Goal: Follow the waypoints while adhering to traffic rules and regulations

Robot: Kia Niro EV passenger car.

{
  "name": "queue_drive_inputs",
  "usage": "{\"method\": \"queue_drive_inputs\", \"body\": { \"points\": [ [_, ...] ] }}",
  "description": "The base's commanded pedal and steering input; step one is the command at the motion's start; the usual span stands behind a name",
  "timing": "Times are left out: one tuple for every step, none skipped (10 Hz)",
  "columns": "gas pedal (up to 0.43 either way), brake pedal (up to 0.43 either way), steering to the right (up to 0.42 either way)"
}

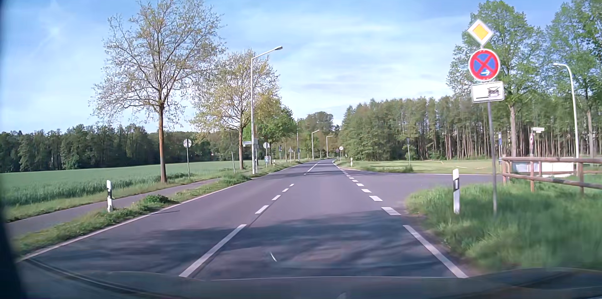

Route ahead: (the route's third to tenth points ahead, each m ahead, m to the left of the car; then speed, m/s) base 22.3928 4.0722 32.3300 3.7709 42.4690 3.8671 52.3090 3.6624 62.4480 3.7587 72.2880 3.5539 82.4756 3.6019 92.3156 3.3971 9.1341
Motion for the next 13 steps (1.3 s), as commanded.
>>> {"method": "queue_drive_inputs", "body": {
  "points": [
    [0.008,0.000,-0.001],
    [0.008,0.000,-0.001],
    [0.008,0.000,-0.001],
    [0.008,0.000,-0.001],
    [0.008,0.000,-0.001],
    [0.008,0.000,-0.001],
    [0.008,0.000,-0.001],
    [0.008,0.000,-0.002],
    [0.008,0.000,-0.002],
    [0.008,0.000,-0.003],
    [0.008,0.000,-0.003],
    [0.000,0.000,-0.003],
    [0.000,0.000,-0.004]
  ]
}}
